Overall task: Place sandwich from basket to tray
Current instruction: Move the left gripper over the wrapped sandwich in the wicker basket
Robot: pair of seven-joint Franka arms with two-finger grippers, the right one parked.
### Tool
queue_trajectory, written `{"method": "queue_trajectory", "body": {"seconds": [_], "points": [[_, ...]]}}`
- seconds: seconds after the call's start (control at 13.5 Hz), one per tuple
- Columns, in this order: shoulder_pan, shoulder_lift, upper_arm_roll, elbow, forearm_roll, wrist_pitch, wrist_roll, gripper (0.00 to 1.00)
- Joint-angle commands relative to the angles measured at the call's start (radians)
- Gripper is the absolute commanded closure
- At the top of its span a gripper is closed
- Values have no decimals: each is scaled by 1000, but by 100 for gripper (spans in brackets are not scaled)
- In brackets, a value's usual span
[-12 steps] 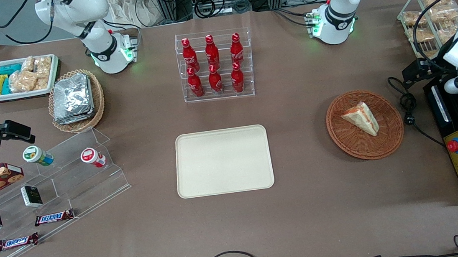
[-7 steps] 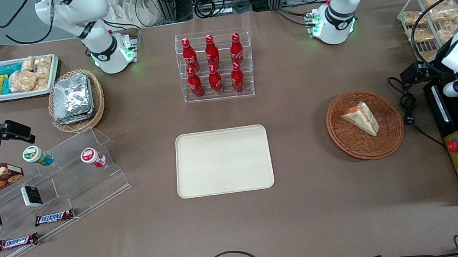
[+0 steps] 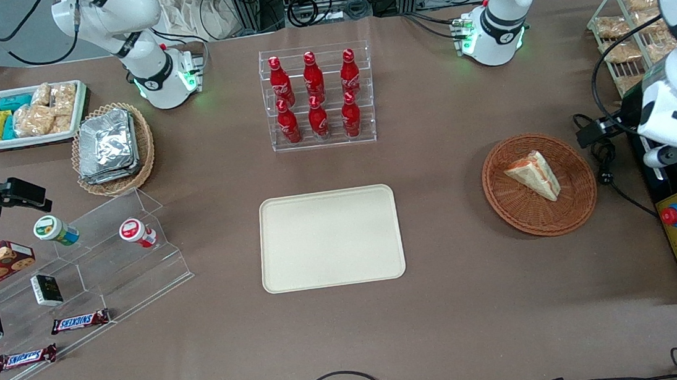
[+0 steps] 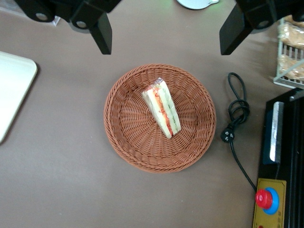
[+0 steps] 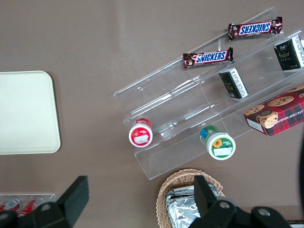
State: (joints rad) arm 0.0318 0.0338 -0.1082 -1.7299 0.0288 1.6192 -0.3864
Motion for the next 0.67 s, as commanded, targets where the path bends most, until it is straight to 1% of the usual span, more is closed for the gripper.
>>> {"method": "queue_trajectory", "body": {"seconds": [0.0,0.22,0.37,0.45,0.59], "points": [[2,-112,-1,-210,-3,141,-81,0],[4,-144,1,-331,-1,252,-185,0],[10,-187,1,-454,-1,364,-213,0],[11,-193,1,-492,-1,410,-238,0],[11,-187,2,-529,0,450,-273,0]]}}
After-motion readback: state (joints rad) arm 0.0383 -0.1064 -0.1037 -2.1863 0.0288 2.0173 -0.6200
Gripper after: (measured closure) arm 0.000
